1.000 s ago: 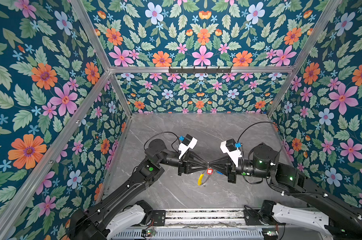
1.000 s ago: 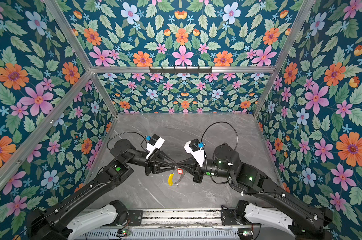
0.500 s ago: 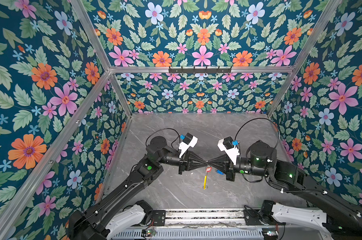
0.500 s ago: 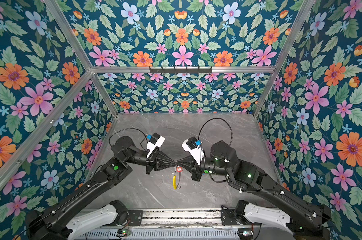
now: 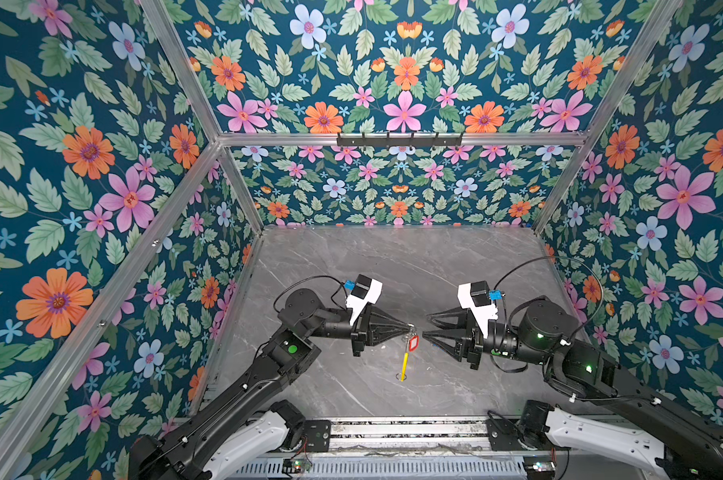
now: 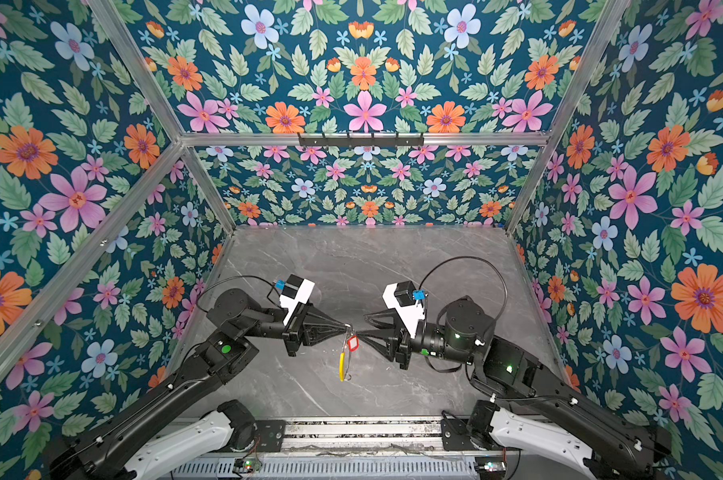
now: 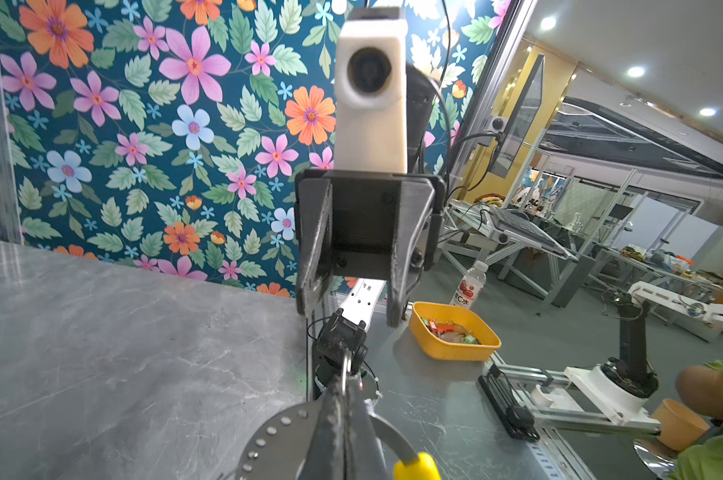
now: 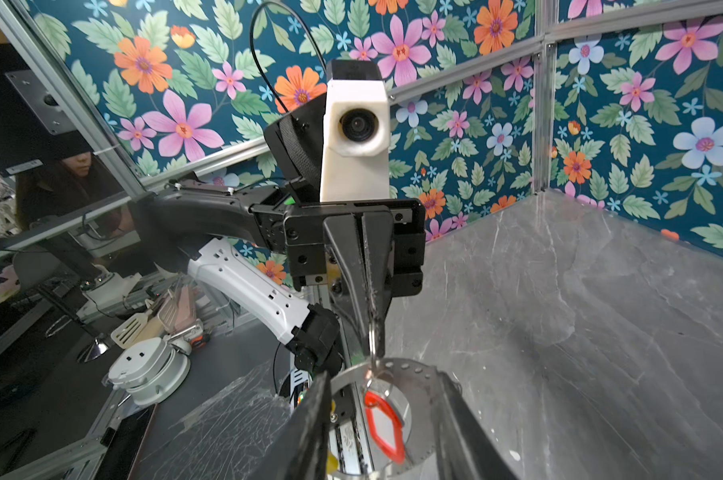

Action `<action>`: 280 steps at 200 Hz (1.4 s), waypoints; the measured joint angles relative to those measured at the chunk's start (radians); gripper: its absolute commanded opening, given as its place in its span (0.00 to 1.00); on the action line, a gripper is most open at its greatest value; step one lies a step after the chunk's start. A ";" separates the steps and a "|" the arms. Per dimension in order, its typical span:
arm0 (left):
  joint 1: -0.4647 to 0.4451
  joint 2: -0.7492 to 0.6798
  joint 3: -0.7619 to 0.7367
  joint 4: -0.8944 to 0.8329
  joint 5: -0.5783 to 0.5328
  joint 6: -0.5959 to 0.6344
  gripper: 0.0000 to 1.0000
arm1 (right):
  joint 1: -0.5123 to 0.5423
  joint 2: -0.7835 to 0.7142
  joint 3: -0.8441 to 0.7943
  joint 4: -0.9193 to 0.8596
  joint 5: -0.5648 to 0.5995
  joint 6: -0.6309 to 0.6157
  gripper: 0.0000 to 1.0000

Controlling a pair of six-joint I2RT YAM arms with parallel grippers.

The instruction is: Remove the keys from the keyring

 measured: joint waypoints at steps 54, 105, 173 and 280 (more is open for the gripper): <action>0.000 -0.005 -0.081 0.270 -0.035 -0.106 0.00 | 0.000 0.005 -0.110 0.151 -0.069 0.053 0.46; 0.000 0.007 -0.096 0.392 -0.039 -0.176 0.00 | 0.001 0.015 -0.151 0.204 -0.100 0.075 0.41; 0.000 0.019 -0.112 0.468 -0.045 -0.216 0.00 | 0.001 0.043 -0.138 0.226 -0.142 0.079 0.31; -0.001 0.015 -0.132 0.516 -0.079 -0.230 0.00 | 0.002 0.055 -0.129 0.238 -0.170 0.079 0.00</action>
